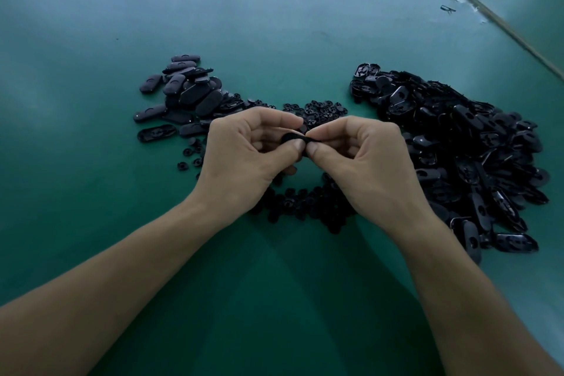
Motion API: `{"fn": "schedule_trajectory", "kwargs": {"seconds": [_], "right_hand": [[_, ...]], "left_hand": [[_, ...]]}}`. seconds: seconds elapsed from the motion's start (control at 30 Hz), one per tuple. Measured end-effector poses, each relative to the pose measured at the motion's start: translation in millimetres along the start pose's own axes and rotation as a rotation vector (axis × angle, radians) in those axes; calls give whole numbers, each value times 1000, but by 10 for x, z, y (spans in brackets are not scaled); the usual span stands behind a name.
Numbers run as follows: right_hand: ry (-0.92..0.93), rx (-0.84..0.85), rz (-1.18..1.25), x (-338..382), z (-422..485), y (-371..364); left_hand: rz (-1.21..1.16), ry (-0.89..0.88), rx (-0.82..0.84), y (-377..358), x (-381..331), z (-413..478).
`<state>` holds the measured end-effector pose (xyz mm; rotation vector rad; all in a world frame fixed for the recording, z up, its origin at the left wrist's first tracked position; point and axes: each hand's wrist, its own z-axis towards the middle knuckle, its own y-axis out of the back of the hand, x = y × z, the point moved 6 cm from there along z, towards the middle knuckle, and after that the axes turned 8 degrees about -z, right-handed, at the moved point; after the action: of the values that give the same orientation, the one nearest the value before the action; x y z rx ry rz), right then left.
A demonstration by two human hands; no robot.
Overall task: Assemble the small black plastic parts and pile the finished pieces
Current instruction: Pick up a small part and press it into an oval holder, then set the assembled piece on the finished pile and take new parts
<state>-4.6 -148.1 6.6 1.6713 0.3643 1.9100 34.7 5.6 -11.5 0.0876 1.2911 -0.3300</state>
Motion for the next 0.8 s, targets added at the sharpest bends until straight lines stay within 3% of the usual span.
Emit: {"fn": "schedule_trajectory", "kwargs": {"seconds": [0.1, 0.2, 0.3, 0.37, 0.47, 0.6, 0.8], "right_hand": [[18, -43, -33, 40, 0, 41], [-1, -175, -290, 30, -3, 206], [-159, -207, -726, -115, -11, 390], [-332, -168, -878, -243, -30, 480], [-455, -96, -915, -335, -56, 490], [-416, -111, -914, -333, -44, 482], [-312, -229, -808, -322, -12, 553]], "left_hand": [[-31, 3, -50, 25, 4, 4], [-108, 17, -122, 69, 10, 1], [-184, 25, -174, 90, -16, 4], [-218, 19, -192, 99, -44, 19], [-288, 46, -180, 100, -85, 51], [-402, 144, -167, 111, -102, 95], [-357, 201, -387, 364, -62, 198]]}}
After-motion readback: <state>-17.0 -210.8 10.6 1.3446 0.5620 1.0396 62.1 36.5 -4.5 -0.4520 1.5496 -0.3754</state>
